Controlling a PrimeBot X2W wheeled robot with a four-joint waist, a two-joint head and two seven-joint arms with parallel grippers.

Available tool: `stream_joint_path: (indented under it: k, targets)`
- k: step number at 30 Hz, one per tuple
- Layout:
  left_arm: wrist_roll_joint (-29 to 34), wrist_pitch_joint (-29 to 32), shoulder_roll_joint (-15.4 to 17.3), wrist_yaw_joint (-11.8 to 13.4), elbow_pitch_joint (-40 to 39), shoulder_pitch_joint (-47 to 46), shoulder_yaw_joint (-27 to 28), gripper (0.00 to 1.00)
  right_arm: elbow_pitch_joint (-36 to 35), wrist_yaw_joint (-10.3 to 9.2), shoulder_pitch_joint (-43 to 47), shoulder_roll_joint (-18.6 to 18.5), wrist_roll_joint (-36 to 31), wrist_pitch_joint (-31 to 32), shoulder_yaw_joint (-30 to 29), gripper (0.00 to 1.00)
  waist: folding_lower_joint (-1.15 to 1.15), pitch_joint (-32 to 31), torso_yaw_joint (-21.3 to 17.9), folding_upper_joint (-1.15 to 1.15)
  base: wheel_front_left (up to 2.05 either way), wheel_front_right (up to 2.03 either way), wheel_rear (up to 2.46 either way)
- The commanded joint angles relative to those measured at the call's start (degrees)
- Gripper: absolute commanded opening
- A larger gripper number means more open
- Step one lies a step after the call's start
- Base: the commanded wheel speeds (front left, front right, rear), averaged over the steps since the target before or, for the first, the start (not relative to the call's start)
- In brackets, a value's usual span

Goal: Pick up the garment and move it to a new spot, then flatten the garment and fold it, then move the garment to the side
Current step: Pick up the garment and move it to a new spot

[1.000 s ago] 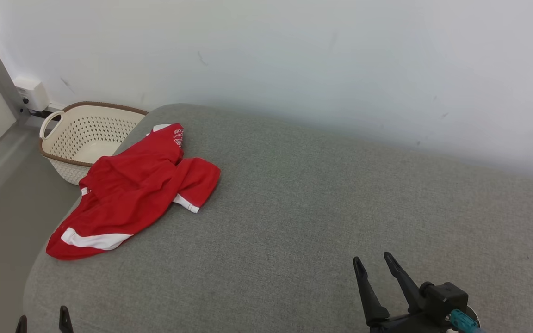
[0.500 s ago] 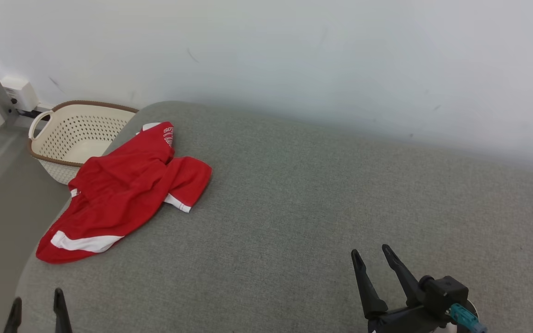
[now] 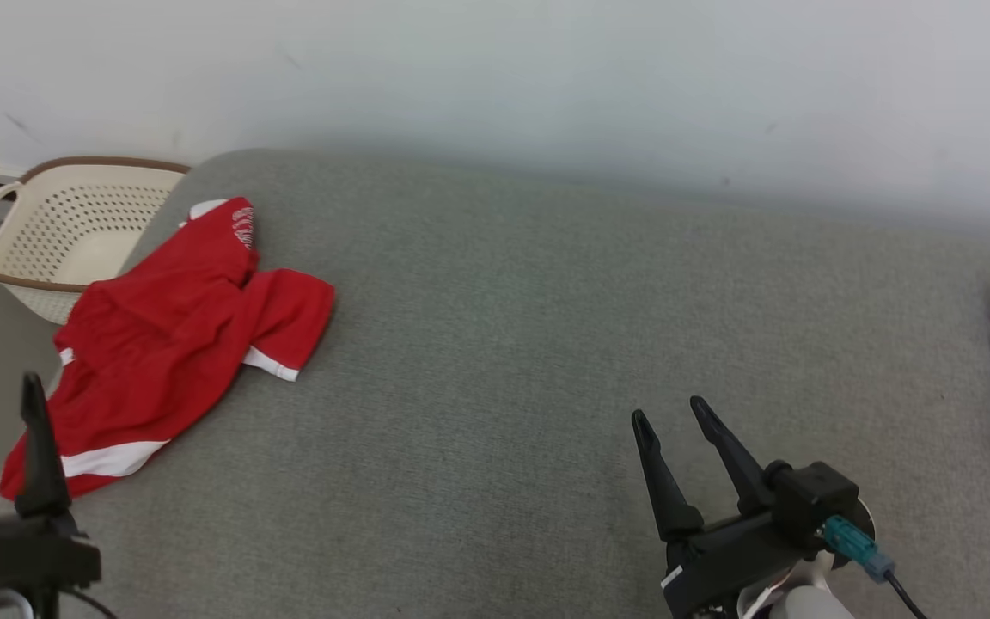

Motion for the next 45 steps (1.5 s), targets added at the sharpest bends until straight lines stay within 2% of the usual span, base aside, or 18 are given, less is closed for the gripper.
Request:
stream_joint_path:
  k: [1,10,22,34,45]
  targets:
    - [-0.82,0.22,0.90,-0.47,0.68,-2.15,0.40,1.00,-0.24,-0.02,-1.07,-0.56,-0.50,-0.12,0.25,1.00,0.00,3.14,-3.02,0.00,0.00,0.00,0.00]
    - [-1.28,1.39,5.31,-2.54,7.40,-11.51,-0.02,1.00,-0.71,-0.02,-4.33,-1.12,-1.36,-0.12,0.07,1.00,0.00,8.33,-7.67,0.00,0.00,0.00,0.00]
    - [-2.69,2.52,8.82,-4.92,19.22,-21.49,-1.12,1.00,-2.48,-0.02,-7.40,-0.19,-2.38,-0.13,-0.44,1.00,0.00,14.14,-13.18,0.00,0.00,0.00,0.00]
    - [-4.13,5.49,12.90,-7.12,34.12,-29.44,-2.55,1.00,-3.14,-0.02,-9.47,0.81,-3.09,-0.13,-1.22,1.00,0.00,18.39,-16.43,0.00,0.00,0.00,0.00]
    - [-4.40,10.65,14.41,-7.20,46.07,-33.82,-4.57,1.00,-3.34,-0.02,-10.81,1.04,-3.37,-0.13,-1.67,1.00,0.00,20.52,-17.81,0.00,0.00,0.00,0.00]
